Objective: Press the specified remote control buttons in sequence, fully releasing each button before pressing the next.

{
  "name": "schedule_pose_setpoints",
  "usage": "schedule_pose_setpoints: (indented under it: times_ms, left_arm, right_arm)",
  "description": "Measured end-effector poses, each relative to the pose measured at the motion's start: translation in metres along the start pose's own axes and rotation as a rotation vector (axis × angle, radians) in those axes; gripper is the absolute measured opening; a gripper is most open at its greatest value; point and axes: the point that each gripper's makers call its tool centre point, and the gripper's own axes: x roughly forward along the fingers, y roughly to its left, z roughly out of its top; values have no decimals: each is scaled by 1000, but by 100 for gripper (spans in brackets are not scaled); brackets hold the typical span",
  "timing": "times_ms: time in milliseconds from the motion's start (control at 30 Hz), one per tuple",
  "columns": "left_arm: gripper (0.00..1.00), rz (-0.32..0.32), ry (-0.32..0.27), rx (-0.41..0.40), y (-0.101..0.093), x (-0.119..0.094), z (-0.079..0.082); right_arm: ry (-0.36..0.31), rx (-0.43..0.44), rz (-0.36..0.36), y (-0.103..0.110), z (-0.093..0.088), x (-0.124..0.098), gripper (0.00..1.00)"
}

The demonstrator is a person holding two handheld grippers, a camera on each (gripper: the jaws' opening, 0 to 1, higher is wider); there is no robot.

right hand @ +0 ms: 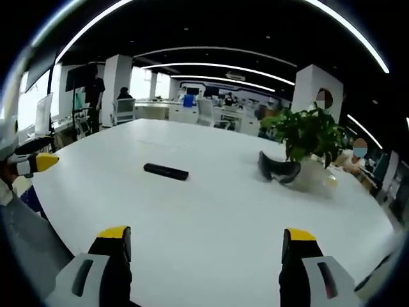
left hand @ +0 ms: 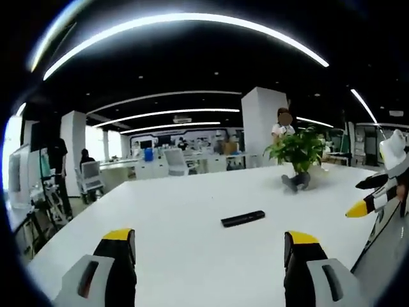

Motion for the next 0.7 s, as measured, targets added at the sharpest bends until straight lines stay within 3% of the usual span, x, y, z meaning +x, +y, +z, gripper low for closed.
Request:
schedule_pose_setpoints:
  times_ms: [100, 233, 533, 700]
  left_arm:
    - [100, 10, -20, -12, 3, -2, 4]
    - [100, 15, 11, -11, 4, -1, -2]
    - [100, 11, 9, 1, 2, -2, -1]
    - [100, 11, 39, -7, 3, -1, -7]
  right_arm:
    - [-3, 2, -3, -1, 0, 0, 98]
    - [8, 2, -1, 0, -2, 1, 98]
    - [9, -8, 1, 1, -1, 0, 97]
    - [10, -10, -3, 1, -2, 0, 97]
